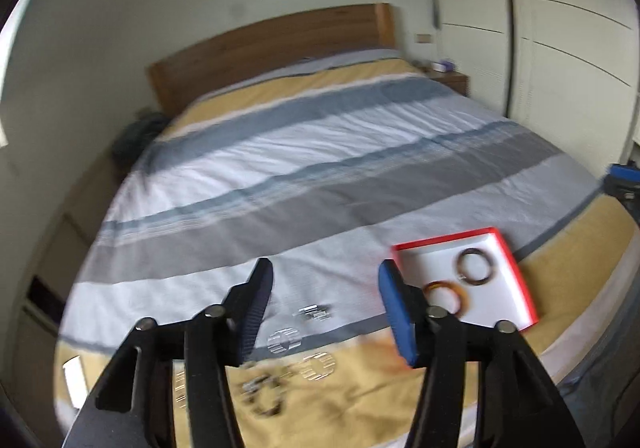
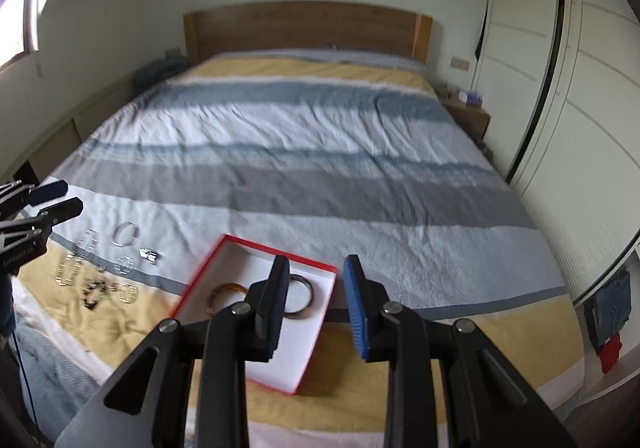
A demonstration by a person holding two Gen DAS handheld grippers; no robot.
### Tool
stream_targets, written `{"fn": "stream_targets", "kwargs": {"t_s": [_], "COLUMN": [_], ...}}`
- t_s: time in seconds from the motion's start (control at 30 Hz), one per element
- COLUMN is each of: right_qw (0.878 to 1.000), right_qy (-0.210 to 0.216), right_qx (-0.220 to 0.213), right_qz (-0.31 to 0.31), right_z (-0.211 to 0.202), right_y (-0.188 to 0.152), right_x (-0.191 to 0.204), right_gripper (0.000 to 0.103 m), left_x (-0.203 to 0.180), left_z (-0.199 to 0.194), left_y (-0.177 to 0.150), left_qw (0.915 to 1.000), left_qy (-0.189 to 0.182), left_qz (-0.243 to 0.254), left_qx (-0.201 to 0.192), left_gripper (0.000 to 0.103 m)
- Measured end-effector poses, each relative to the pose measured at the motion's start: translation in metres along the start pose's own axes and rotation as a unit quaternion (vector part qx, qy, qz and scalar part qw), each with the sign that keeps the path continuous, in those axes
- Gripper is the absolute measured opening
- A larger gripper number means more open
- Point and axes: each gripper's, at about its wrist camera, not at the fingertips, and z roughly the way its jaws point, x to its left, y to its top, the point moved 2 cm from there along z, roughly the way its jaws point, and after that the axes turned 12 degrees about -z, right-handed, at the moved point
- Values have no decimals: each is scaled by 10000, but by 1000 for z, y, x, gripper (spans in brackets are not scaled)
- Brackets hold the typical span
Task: Organize jewelry
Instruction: 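Lift both tools out of the box and back over the jewelry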
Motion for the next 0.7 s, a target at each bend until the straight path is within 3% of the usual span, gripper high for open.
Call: {"fn": "stream_targets", "kwargs": {"t_s": [0.37, 0.53, 0.7], "right_qw": [9961, 9931, 9915], "right_qy": [278, 528, 780], "right_qx": [-824, -1013, -998], "right_qz": [-177, -259, -303], "right_z": [-105, -123, -115], "right_y": [23, 25, 19], "right_x": [63, 95, 120], "right_gripper": [27, 27, 27], "left_x": [100, 127, 141], "left_z": [-139, -161, -146], "left_y": [-9, -21, -38], "left_qw": [9911, 9858, 9884], "left_qy": [629, 605, 661], "left_qz": [-427, -723, -829], "left_qx": [-1090, -1393, -1089], "left_gripper": [64, 64, 64]}}
